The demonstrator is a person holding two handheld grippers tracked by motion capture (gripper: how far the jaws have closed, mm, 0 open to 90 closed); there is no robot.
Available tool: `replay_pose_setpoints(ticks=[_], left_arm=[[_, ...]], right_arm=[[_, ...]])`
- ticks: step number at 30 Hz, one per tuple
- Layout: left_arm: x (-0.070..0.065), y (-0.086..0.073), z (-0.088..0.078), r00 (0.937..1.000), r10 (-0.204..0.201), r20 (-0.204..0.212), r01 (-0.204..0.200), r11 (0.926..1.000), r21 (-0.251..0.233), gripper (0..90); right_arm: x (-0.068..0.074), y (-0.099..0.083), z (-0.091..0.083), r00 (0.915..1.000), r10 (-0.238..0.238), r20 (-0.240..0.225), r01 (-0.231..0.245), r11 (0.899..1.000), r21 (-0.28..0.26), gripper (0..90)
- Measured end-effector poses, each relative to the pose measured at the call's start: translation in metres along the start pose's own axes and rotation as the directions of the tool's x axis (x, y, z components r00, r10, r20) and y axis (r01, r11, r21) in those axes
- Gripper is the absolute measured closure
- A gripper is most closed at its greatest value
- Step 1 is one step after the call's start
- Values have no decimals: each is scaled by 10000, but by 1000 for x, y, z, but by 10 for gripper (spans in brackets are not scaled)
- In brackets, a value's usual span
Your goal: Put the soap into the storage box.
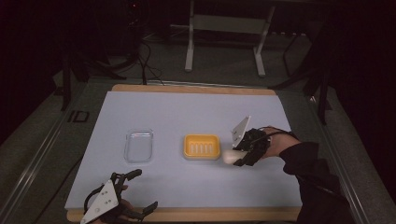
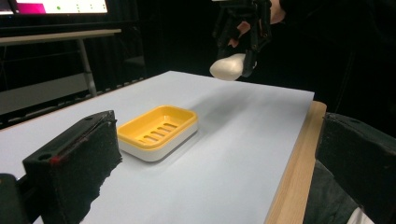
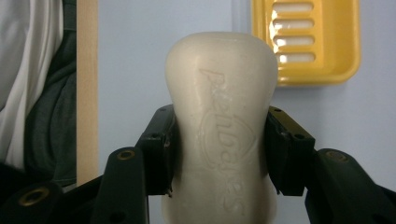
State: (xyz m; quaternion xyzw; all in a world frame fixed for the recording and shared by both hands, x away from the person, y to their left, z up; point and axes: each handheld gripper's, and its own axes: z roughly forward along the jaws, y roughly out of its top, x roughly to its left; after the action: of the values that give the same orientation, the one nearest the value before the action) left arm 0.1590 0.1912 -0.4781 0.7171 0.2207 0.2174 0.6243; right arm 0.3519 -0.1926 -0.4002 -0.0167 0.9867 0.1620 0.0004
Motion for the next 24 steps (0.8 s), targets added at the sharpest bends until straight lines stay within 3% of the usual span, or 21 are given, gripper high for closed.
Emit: replay_pose_setpoints(ticks=[11, 24], left_arm=[[0, 0, -1, 10000, 6, 16, -6, 10000, -22, 1], [-1, 0, -2, 10000, -39, 80, 39, 10000, -42, 0]], right_arm=[[-6, 23, 0, 9975, -705, -11, 705, 9975, -105, 495], [-21, 42, 5, 9966, -829, -19, 829, 9965, -118, 495]])
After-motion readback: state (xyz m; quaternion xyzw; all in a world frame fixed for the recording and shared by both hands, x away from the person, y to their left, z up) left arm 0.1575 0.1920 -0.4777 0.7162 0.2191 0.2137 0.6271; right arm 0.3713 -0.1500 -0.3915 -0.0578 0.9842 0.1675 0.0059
